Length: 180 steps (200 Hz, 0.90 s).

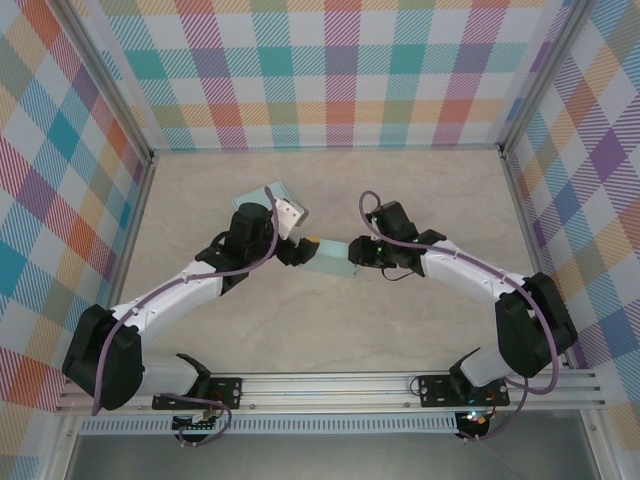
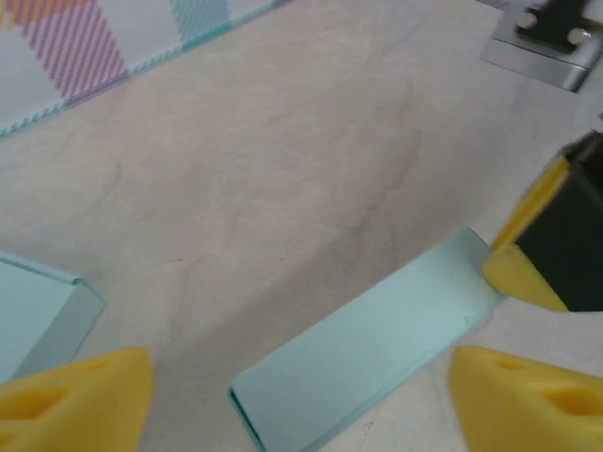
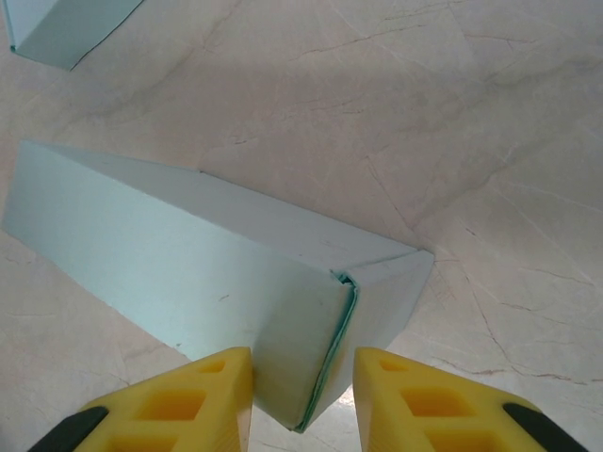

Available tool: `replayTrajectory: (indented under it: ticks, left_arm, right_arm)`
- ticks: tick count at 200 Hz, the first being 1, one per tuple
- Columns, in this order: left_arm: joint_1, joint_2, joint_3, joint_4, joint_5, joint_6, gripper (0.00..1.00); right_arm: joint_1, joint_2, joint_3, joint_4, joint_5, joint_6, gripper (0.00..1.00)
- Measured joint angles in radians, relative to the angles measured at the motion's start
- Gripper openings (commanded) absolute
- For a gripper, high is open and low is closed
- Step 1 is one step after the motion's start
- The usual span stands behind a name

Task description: Fold the paper box

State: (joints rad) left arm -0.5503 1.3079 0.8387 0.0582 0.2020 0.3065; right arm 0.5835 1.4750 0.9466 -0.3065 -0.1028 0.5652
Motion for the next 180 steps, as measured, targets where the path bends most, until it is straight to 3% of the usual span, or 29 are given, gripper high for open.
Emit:
replayTrajectory:
  ticks: [39, 77, 132, 180]
  left_arm:
    - [0.002, 0.069, 0.05, -0.078, 0.092, 0.315, 1.0]
    - [0.002, 0.178, 0.179, -0.204, 0.116, 0.497, 1.0]
    - [-0.013, 0.31, 0.286, -0.346, 0.082, 0.62, 0.99]
    - [-0.035, 0.373, 0.33, -0.4, 0.013, 0.662, 0.89]
  right_arm:
    - [0.0, 0.003, 0.01, -0.016, -0.004, -0.004, 0.34]
    - [0.0, 0.003, 0.011, -0.024, -0.014, -0.004, 0.34]
    - [0.0, 0.003, 0.013, -0.029, -0.015, -0.004, 0.34]
    - [0.0, 0.004, 0.022, -0.048, -0.015, -0.004, 0.34]
